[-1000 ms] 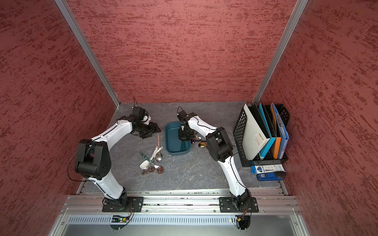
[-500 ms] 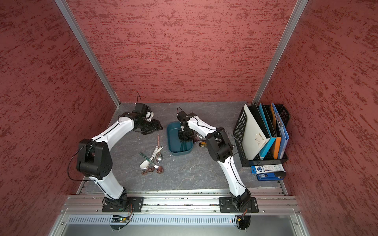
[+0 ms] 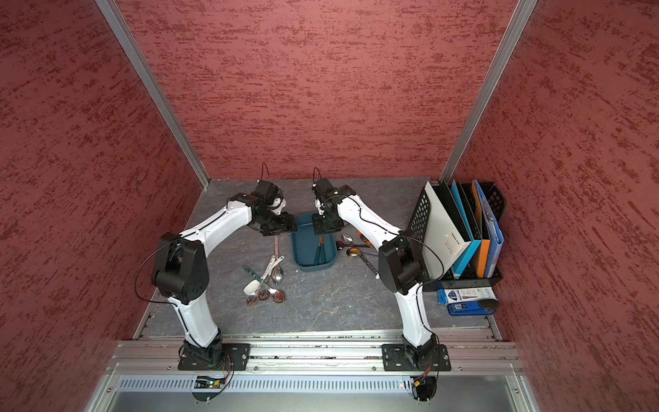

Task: Put the spoon into the storage box
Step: Place the spoon in the storage box, then move the storage box to the center of the board.

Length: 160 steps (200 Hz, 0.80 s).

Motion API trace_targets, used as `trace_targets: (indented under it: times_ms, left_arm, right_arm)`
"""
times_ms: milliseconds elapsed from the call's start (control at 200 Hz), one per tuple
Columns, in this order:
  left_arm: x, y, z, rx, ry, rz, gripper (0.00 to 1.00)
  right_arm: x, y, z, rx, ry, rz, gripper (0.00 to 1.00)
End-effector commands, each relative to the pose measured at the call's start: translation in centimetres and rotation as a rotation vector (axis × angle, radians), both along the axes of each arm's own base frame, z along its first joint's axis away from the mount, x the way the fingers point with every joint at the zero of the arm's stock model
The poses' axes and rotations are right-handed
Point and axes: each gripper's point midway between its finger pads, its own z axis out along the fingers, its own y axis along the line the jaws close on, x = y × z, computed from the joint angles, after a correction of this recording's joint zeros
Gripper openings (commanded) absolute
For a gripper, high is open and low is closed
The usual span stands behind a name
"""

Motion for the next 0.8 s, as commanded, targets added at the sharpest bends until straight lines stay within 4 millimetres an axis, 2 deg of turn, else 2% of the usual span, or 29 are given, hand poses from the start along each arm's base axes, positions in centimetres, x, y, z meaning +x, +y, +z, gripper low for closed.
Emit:
trace_targets:
  times_ms: [0,125,266,351,516,797]
  left_arm:
    - [-0.2,-1.0,-0.7,0.008,0.028,-0.025,0.77]
    - [-0.6,-1.7,-1.9,0.02,0.067,-0.043,0.77]
    - [-0.7,-1.5,-3.2,0.053,0.12,-0.043,0.73]
    - [-0.8,-1.4,-3.6,0.071,0.136,-0.055,0.7]
    - [-0.5,-0.9,-3.9,0.086,0.142,-0.059,0.67]
    - [0.2,0.4,-4.3,0.099,0.153,-0.053,0.54]
  right_arm:
    - [0.3,-3.3,0.2,-0.087,-0.052,0.013,0.51]
    - [0.1,-6.6,-0.2,-0.137,-0.08,0.034,0.54]
    - [-1.0,-10.5,-2.2,-0.22,-0.022,0.046,0.58]
    - [-1.7,-12.1,-3.3,-0.234,0.018,0.02,0.58]
    - [-3.9,-12.9,-5.4,-0.22,0.098,0.018,0.58]
    - [-6.9,-13.2,-7.5,-0.19,0.174,-0.014,0.55]
